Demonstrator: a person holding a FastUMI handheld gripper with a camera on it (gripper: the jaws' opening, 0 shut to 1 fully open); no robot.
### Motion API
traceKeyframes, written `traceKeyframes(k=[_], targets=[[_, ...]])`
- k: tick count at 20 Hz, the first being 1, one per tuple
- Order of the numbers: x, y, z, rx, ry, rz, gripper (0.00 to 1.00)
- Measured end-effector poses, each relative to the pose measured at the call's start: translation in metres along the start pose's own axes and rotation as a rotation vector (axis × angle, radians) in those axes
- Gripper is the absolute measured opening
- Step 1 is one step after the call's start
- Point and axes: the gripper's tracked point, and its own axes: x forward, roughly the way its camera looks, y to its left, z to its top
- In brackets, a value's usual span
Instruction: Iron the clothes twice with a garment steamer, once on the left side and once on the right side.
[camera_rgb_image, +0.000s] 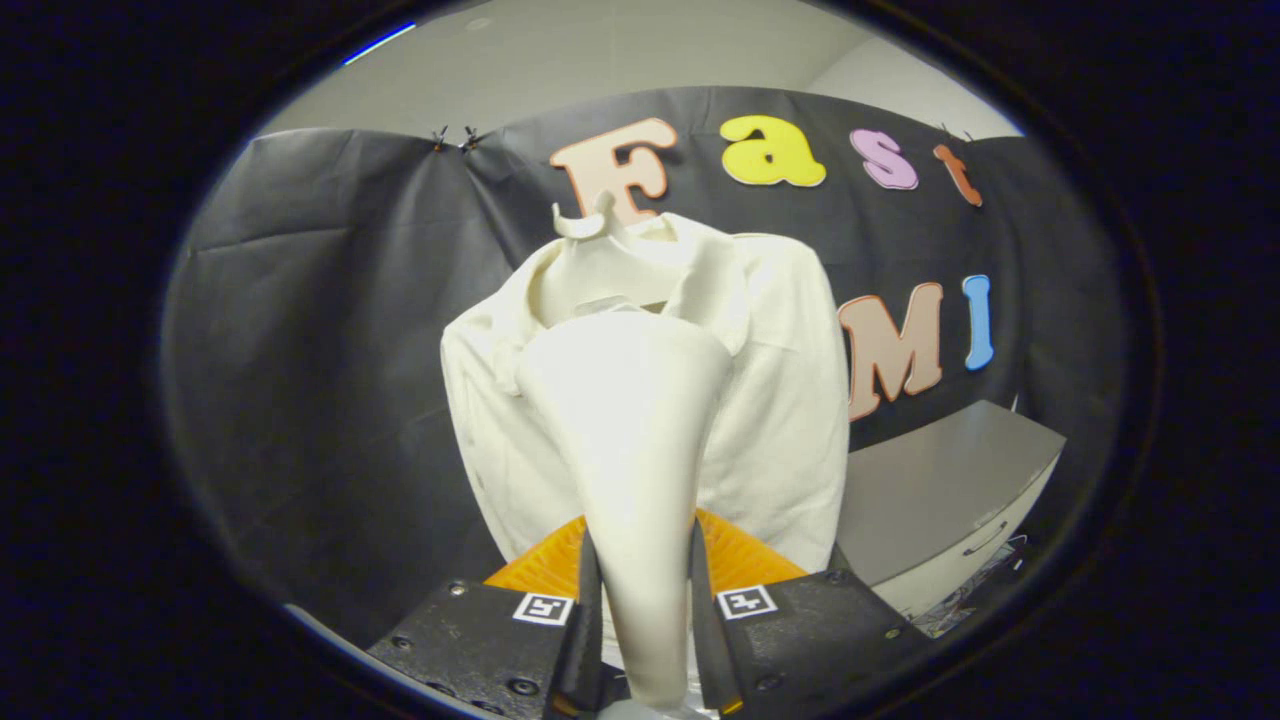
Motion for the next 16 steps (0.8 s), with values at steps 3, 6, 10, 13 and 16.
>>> traceKeyframes(k=[3,6,10,13,16], targets=[[0.02,0.023,-0.013,-0.006,0.027,-0.009,0.38],[0.04,0.04,-0.015,-0.019,0.026,-0.018,0.38],[0.07,0.054,-0.012,-0.001,0.026,-0.042,0.38],[0.089,0.059,-0.022,0.015,0.051,-0.066,0.38],[0.098,0.06,-0.037,-0.009,0.049,-0.102,0.38]])
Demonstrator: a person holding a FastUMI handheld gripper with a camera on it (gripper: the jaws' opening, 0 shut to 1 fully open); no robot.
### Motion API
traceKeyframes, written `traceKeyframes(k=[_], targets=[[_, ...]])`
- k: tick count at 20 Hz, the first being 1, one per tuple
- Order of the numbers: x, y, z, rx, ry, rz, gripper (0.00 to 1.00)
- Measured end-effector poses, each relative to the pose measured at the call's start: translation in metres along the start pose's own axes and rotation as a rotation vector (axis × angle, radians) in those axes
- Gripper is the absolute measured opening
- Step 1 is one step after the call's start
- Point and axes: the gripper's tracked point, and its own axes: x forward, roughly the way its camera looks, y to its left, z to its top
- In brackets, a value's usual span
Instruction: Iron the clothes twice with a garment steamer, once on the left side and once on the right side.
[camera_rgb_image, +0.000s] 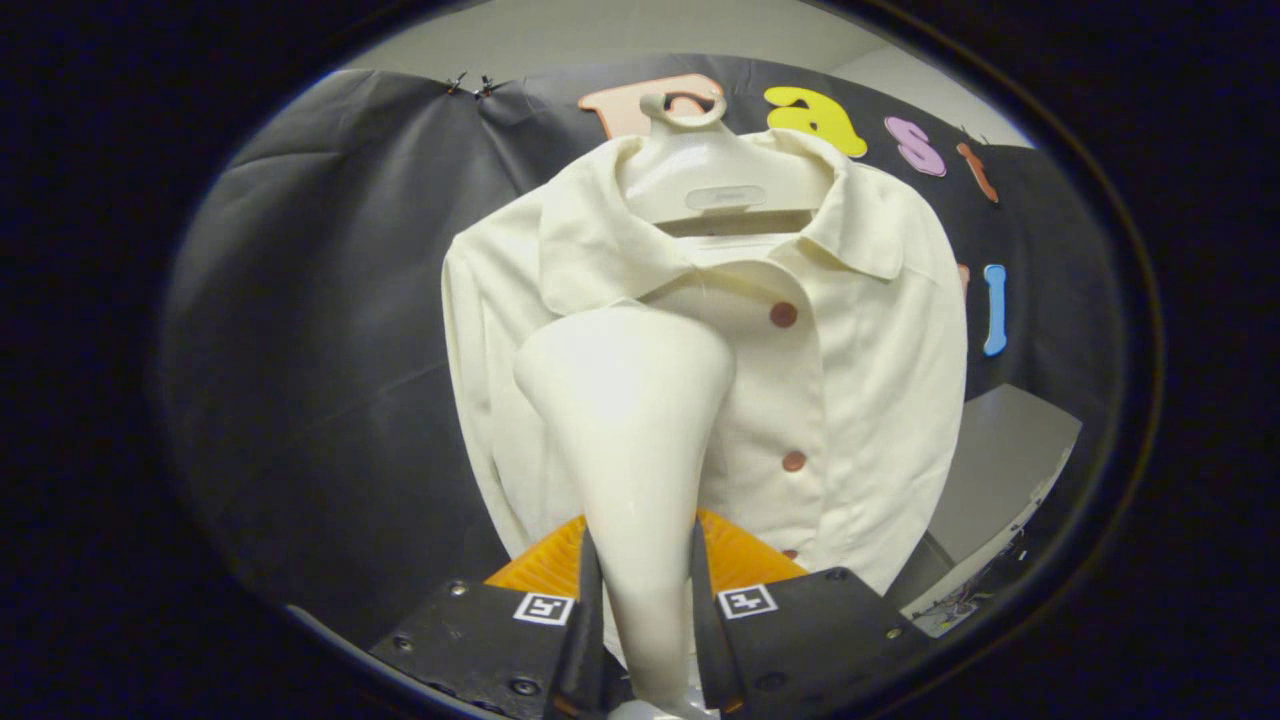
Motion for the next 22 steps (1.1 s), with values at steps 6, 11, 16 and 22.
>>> traceKeyframes(k=[6,11,16,22], targets=[[0.026,-0.009,-0.06,-0.026,0.09,-0.07,0.38],[0.047,-0.017,-0.117,-0.03,0.16,-0.098,0.39],[0.064,-0.02,-0.166,-0.039,0.211,-0.115,0.39],[0.087,-0.028,-0.232,-0.038,0.266,-0.169,0.39]])
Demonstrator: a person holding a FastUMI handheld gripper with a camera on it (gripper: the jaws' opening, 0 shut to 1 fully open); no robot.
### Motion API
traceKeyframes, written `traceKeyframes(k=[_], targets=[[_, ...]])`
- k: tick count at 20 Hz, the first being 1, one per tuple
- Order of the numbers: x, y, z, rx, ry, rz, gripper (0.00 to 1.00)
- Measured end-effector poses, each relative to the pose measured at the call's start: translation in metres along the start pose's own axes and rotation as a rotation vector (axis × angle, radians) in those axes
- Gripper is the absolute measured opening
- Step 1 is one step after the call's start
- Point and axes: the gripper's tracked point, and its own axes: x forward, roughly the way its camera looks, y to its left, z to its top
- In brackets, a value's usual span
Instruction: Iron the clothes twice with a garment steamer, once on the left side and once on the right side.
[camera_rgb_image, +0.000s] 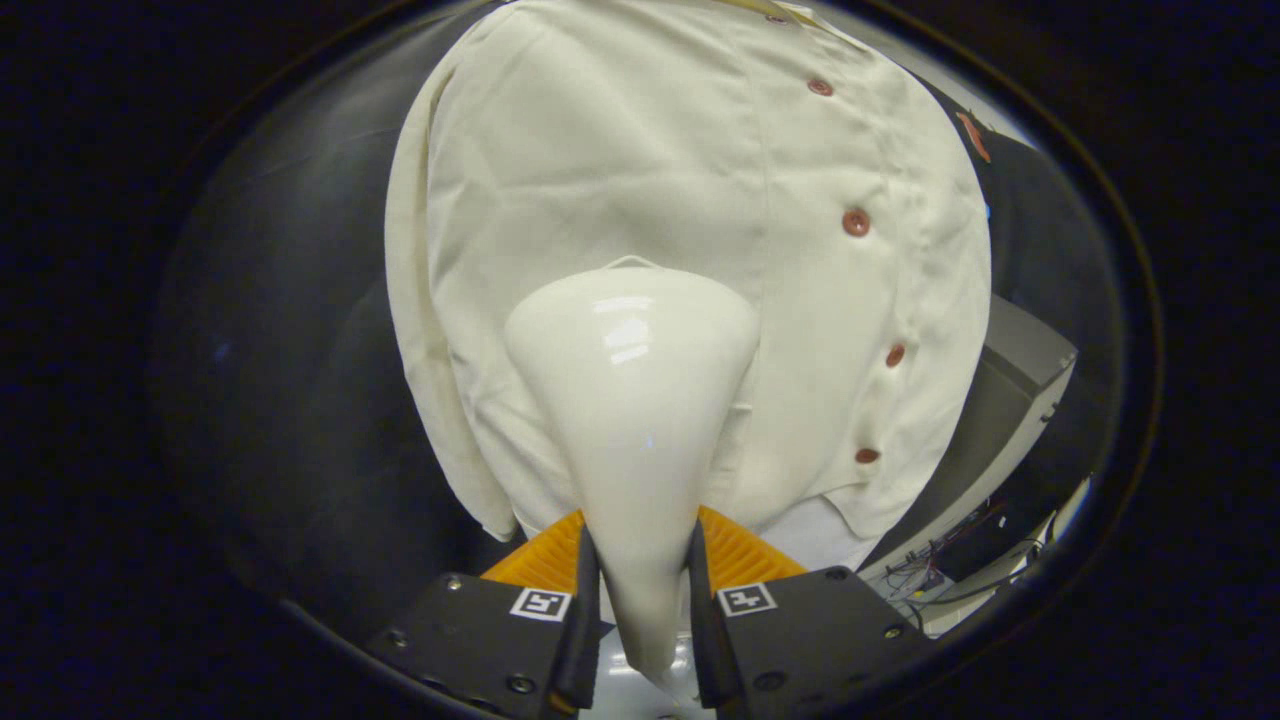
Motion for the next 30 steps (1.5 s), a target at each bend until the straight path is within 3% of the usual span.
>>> traceKeyframes(k=[5,10,15,20,30], targets=[[0.027,0.004,-0.047,0.013,0.115,0.014,0.39],[0.029,0.004,-0.055,-0.01,0.141,0.009,0.39],[0.01,-0.001,-0.049,-0.005,0.136,0.071,0.39],[-0.041,-0.031,-0.008,-0.041,0.045,0.131,0.39],[-0.154,-0.12,0.128,-0.012,-0.181,0.205,0.38]])
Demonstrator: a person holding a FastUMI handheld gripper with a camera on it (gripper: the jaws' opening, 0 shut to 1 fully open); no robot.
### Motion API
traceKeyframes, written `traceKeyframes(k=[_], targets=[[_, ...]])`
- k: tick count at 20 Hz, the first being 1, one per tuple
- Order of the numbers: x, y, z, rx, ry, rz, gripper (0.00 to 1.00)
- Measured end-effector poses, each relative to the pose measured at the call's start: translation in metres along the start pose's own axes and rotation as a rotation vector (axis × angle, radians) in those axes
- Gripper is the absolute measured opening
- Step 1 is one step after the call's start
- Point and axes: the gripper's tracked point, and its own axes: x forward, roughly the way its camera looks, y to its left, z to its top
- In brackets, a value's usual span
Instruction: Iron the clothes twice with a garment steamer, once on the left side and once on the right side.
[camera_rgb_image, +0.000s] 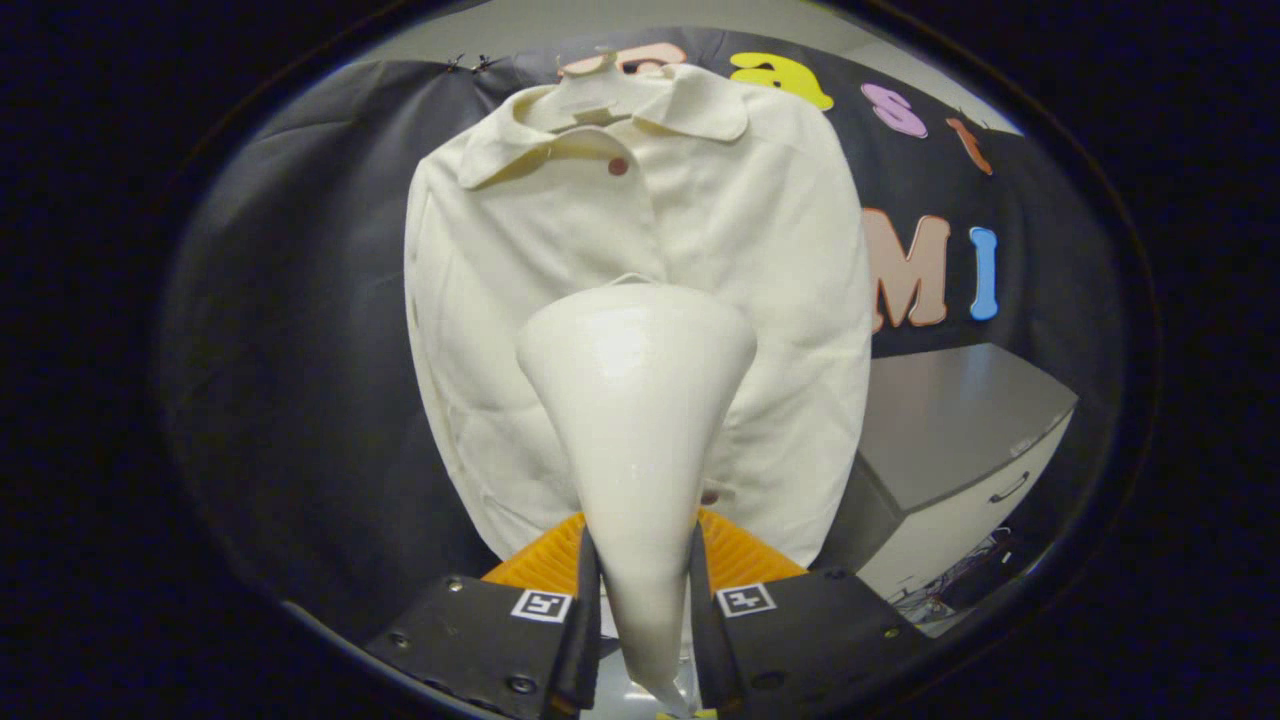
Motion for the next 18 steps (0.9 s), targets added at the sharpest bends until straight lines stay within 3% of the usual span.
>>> traceKeyframes(k=[9,18], targets=[[-0.032,-0.03,0.112,-0.039,-0.064,0.053,0.38],[0.006,-0.063,0.137,-0.031,-0.054,-0.019,0.39]])
